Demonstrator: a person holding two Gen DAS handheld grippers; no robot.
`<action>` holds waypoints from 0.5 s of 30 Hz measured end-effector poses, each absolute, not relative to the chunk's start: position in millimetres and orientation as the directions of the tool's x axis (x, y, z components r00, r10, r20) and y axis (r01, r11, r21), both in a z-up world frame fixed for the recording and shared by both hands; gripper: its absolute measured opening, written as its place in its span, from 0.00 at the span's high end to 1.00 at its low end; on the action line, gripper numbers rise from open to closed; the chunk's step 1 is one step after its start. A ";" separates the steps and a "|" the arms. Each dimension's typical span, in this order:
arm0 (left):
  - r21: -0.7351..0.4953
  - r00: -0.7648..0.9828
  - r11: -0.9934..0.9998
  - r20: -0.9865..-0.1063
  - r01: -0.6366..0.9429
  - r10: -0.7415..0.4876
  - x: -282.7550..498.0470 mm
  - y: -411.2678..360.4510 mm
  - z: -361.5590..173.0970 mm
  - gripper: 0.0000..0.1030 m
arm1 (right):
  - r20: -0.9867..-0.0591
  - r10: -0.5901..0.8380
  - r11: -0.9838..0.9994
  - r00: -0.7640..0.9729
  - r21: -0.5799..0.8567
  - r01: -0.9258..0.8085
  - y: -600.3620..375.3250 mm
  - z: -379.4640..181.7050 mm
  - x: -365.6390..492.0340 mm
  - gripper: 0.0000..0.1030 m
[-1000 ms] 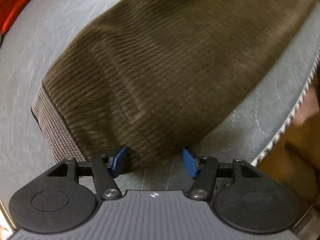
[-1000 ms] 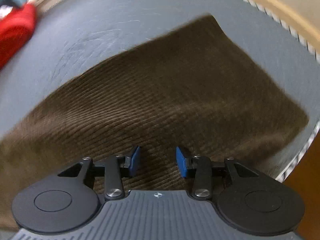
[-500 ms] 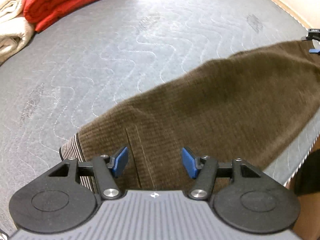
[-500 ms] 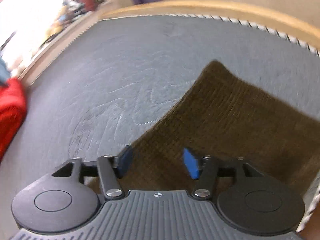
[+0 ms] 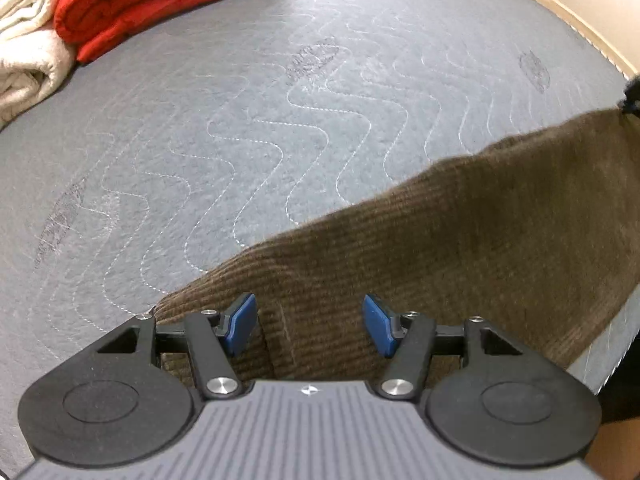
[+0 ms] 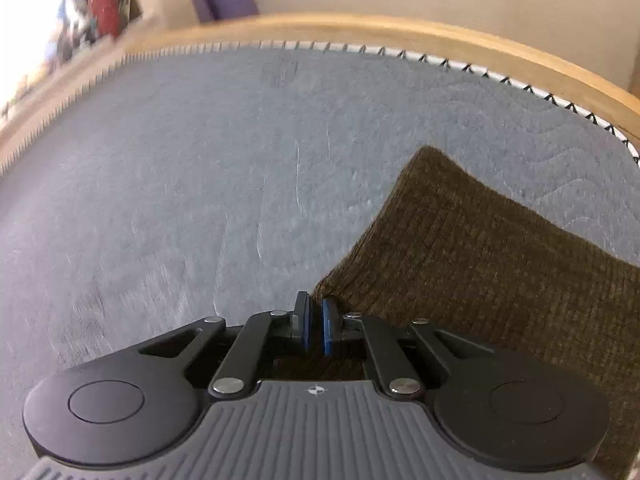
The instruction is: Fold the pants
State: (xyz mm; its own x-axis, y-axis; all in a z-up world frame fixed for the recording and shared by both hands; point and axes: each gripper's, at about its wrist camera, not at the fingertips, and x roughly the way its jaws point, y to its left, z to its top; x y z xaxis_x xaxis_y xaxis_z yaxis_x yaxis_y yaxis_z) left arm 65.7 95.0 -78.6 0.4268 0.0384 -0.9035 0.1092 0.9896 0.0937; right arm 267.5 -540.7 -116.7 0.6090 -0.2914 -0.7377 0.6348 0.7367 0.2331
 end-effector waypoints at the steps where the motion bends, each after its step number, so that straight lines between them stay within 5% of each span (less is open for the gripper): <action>1: 0.089 0.430 0.990 -0.902 0.109 0.034 68.4 94.3 -79.4 0.37 | -0.714 -0.330 0.730 0.618 0.222 0.646 -542.5 -113.7 265.9 0.98; 4: 0.103 0.430 0.989 -0.901 0.108 0.047 72.8 92.8 -83.4 0.40 | -0.729 -0.296 0.714 0.617 0.260 0.650 -557.5 -106.5 260.1 0.94; 6: 0.091 0.426 0.989 -0.904 0.114 0.034 74.4 94.6 -86.3 0.60 | -0.703 -0.274 0.707 0.656 0.315 0.633 -564.5 -94.4 243.7 0.93; 9: 0.103 0.341 0.991 -0.938 0.082 0.069 78.6 107.4 -104.8 0.77 | -0.655 -0.291 0.729 0.698 0.320 0.605 -571.4 -72.8 217.8 0.78; 11: 0.138 0.263 0.989 -0.957 0.049 0.120 78.6 117.2 -122.8 0.76 | -0.630 -0.240 0.744 0.739 0.369 0.557 -580.1 -62.5 196.4 0.69; 15: 0.149 0.319 0.987 -0.940 0.053 0.125 65.3 109.6 -112.3 0.76 | -0.617 -0.167 0.783 0.769 0.391 0.484 -597.5 -49.0 155.0 0.69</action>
